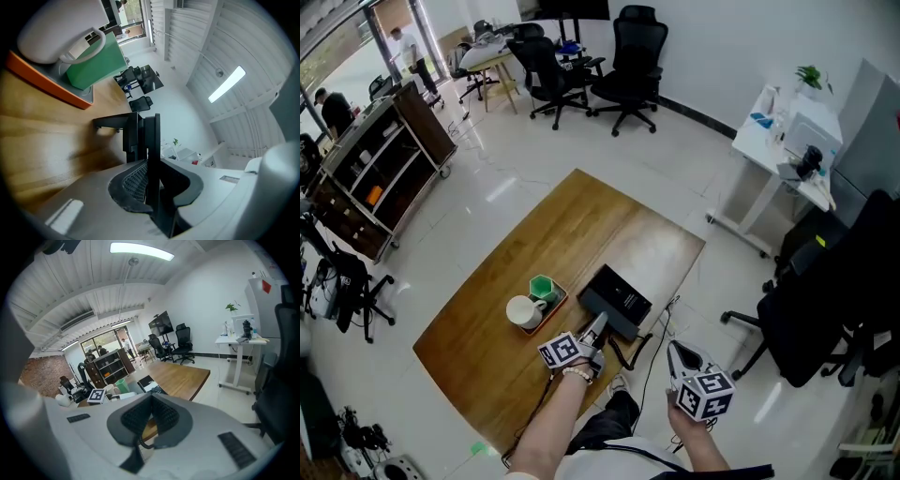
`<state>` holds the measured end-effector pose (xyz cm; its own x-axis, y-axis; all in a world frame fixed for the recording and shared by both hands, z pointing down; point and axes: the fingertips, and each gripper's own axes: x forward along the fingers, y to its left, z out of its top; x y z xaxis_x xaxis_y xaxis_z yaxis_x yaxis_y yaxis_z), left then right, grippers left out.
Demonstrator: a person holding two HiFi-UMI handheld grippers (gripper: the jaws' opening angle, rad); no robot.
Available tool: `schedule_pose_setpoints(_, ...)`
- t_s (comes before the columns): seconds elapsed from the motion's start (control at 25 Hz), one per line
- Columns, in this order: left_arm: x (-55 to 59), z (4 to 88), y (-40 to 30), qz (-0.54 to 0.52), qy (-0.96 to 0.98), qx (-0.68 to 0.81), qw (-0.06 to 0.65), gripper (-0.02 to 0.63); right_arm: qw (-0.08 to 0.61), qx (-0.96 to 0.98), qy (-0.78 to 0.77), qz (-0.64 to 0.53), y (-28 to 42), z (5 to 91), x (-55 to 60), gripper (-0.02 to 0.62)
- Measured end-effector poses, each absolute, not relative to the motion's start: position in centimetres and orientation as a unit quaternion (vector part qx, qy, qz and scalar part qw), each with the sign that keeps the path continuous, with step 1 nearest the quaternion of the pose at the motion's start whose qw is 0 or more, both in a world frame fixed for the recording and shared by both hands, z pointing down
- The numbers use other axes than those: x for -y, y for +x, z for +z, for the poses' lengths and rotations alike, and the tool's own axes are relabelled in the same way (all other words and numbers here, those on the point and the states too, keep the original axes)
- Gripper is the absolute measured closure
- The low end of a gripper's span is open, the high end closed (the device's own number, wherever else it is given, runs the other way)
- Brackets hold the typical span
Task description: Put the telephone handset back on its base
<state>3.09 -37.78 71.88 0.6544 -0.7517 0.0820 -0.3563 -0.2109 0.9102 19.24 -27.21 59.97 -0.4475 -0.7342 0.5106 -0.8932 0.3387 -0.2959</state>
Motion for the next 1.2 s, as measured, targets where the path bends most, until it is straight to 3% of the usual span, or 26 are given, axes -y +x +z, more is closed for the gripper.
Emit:
schedule_pose_setpoints(0.88, 39.2, 73.7, 2.8, -0.219, 0.735, 0.361, 0.530, 0.535, 0.157, 0.800, 0.500, 0.292, 19.2, 61.5, 28.2, 0.592)
schedule_pose_setpoints(1.04, 39.2, 73.9, 2.9, -0.185, 0.740, 0.386, 0.518, 0.528, 0.155, 0.802, 0.495, 0.296, 18.5, 61.5, 28.1, 0.592)
schedule_pose_setpoints(1.08, 39.2, 74.2, 2.8, -0.170, 0.739, 0.399, 0.515, 0.522, 0.154, 0.803, 0.494, 0.296, 18.3, 61.4, 28.1, 0.592)
schedule_pose_setpoints(1.16, 39.1, 74.9, 2.4, -0.155, 0.730, 0.416, 0.519, 0.432, 0.152, 0.804, 0.493, 0.296, 18.0, 61.3, 28.1, 0.592)
schedule_pose_setpoints(1.2, 39.1, 75.1, 2.3, -0.156, 0.726, 0.418, 0.523, 0.433, 0.151, 0.804, 0.493, 0.296, 17.9, 61.2, 28.0, 0.592)
